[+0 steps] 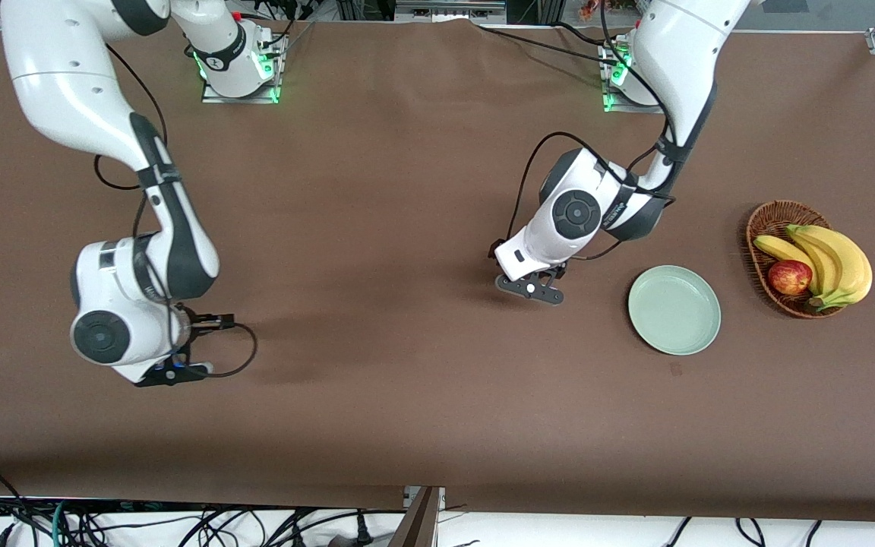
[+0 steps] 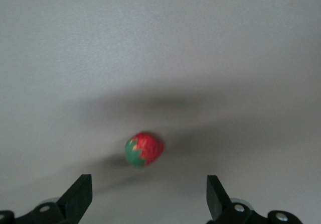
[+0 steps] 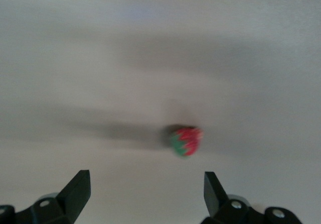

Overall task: Collect all strawberries into plate
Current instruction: 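Grasp the strawberry with the left gripper while the right gripper withdraws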

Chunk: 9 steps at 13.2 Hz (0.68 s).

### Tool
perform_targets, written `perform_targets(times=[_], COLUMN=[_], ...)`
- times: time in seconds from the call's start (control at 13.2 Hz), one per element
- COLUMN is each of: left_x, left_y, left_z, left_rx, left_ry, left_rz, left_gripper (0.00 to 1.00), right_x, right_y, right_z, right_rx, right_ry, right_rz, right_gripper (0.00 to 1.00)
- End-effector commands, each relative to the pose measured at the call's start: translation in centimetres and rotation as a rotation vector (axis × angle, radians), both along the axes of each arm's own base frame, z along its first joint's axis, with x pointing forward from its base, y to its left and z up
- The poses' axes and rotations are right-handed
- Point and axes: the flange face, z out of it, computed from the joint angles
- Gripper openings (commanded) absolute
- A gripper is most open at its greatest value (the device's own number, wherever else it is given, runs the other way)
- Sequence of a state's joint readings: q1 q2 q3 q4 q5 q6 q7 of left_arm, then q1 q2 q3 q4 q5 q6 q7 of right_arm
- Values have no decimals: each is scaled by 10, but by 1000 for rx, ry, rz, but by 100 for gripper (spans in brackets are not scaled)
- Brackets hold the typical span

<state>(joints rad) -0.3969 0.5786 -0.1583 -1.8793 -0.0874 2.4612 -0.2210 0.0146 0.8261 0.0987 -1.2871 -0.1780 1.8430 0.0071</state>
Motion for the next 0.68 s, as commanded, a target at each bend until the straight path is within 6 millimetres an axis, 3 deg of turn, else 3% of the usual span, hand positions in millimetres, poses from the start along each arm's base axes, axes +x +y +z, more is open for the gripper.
perform_targets(times=[0.0,0.08,0.15,0.45,0.6], left_x=[-14,-15,-16,-14,-12], left_y=[6,3,1,-2,1], left_z=[-25,-30,-32,-29,-26], left_rx=[-19,-25,-30,-27,13], left_ry=[-85,-94,-105,-118,-157], left_rz=[6,4,-4,-29,-112], left_gripper=[100,100,93,26,3], right_x=[-4,-5,-6,-16,-16], right_y=[-14,-14,-14,-30,-31], right_z=[-10,-20,-28,-55,-57], right_rx=[18,21,23,35,36], right_ry=[5,10,7,-9,-13], right_rz=[38,38,32,25,25], right_gripper=[100,100,100,100,99])
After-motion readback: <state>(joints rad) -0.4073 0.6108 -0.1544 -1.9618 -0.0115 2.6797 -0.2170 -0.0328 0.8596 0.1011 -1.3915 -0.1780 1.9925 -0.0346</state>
